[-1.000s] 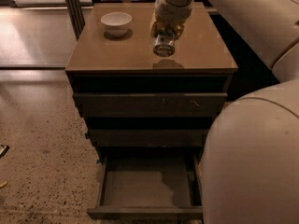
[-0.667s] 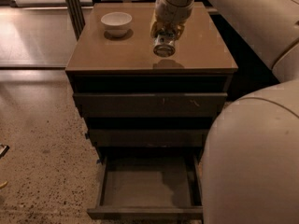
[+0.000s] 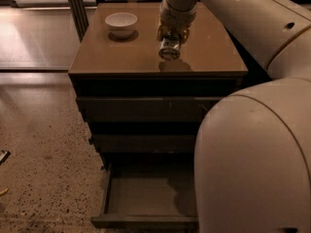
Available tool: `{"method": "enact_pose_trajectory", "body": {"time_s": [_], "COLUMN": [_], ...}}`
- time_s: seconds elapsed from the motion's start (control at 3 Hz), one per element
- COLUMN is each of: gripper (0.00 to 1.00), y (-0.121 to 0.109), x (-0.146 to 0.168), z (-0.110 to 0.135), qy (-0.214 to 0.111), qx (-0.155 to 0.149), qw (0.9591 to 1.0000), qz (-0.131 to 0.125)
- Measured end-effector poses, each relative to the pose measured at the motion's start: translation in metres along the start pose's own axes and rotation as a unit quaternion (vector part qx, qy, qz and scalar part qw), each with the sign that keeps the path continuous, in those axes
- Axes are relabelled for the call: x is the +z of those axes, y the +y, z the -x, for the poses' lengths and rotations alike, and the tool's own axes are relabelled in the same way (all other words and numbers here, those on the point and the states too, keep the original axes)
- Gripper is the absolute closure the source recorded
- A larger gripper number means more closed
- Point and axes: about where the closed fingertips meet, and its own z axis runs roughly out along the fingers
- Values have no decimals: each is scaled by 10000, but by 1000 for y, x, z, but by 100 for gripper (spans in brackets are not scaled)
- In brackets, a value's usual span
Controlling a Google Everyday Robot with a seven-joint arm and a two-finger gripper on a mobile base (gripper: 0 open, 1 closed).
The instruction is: Pick 7up can from bottom drawer and place on counter
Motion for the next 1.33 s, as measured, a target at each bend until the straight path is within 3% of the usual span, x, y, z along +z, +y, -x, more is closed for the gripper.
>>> {"method": "enact_pose_trajectory", "body": {"time_s": [0.33,0.67,1.33], "gripper": [100,83,37], "y": [4,6,0], "x": [22,42,70], "z": [-4,-9,-12], "qy": [-126,-235,-456], "qx": [157,282,300], "qw": [9996,9989,9982], "qz": [196,279,258]}}
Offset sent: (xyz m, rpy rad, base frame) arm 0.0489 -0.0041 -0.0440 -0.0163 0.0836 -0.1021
